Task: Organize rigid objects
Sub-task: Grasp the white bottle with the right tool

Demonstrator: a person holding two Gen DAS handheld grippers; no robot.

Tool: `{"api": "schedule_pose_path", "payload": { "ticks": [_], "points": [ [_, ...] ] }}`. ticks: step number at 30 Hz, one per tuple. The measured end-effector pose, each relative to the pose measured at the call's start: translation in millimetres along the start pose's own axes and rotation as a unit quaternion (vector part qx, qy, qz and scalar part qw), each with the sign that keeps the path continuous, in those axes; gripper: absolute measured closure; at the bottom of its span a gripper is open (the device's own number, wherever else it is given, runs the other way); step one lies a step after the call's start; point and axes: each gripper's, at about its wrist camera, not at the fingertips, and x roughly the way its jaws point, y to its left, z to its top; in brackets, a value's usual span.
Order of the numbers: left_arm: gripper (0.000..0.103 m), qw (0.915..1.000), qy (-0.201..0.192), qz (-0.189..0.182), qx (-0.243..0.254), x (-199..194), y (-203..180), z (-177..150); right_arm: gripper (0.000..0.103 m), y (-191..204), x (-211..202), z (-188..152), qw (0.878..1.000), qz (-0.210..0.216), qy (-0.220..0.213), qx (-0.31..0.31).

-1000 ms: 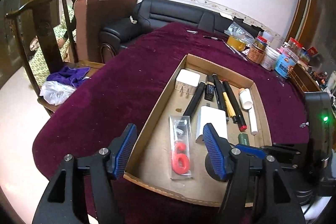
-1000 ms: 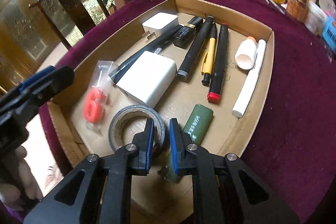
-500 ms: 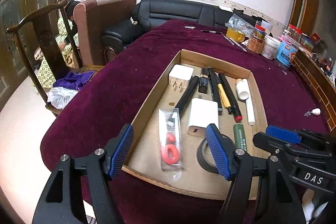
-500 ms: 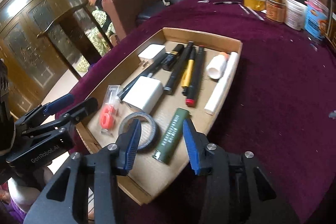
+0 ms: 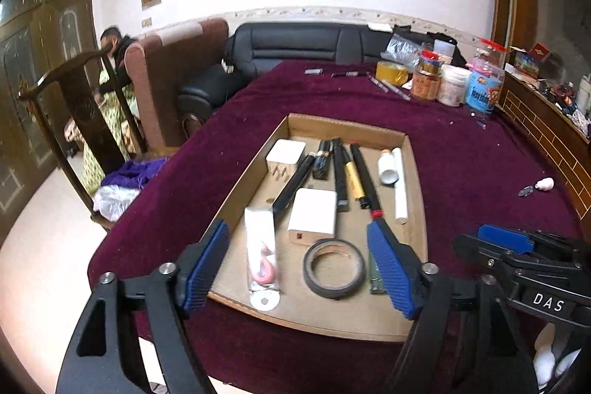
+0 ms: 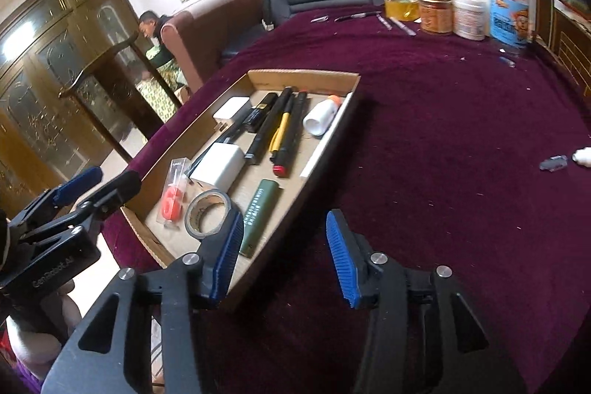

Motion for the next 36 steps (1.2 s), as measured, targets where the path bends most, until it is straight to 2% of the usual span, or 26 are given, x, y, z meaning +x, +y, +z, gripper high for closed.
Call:
{"api": "schedule_pose_path", "payload": {
  "ticks": [3,6,11,13,17,21,27,32,34,35,36],
  "points": [
    [0.027,0.9997,-0.019,0.001,0.013,-11.4,-12.7,1.5,0.057,-6.8,-12.3,-5.8,1.000,-0.007,-0.015,0.004],
    [0.026,0.9992,-0.027,-0.011,0.026,-20.6,-26.7,1.1,0.052,-24.3,-25.3,-10.2,0.999,-0.019,-0.029,0.021],
    [0.026,0.9971,-0.026,-0.052,0.050,-28.7,-53.9,-1.7,0.052,-93.3,-49.9,-17.9,0.994,-0.048,-0.037,0.096],
    [0.026,0.9957,-0.025,-0.066,0.061,-30.2,-64.9,-3.7,0.052,-127.1,-61.6,-21.6,0.988,-0.072,-0.040,0.128],
    [0.026,0.9909,-0.006,-0.111,0.077,-24.8,-90.0,-7.9,0.052,-207.6,-87.1,-22.0,0.969,-0.137,-0.042,0.200],
    [0.026,0.9858,0.014,-0.142,0.089,-18.6,-108.1,-14.9,0.052,-259.0,-98.4,-14.9,0.954,-0.173,-0.047,0.240],
    [0.026,0.9787,0.037,-0.174,0.102,-8.7,-125.2,-17.9,0.052,-326.6,-82.2,12.0,0.932,-0.192,-0.050,0.304],
    [0.026,0.9735,0.052,-0.192,0.113,-1.5,-139.1,-8.3,0.052,-359.4,-58.2,35.7,0.923,-0.192,-0.051,0.331],
    [0.026,0.9711,0.065,-0.201,0.111,5.1,-144.1,-5.1,0.058,-359.8,-48.5,38.8,0.923,-0.203,-0.042,0.324],
    [0.026,0.9689,0.078,-0.209,0.107,10.5,-149.7,-2.7,0.074,-360.4,-43.7,40.0,0.922,-0.211,-0.043,0.323],
    [0.026,0.9674,0.086,-0.214,0.105,13.8,-154.7,-1.0,0.076,-360.6,-40.7,38.6,0.921,-0.210,-0.046,0.324]
  ]
}}
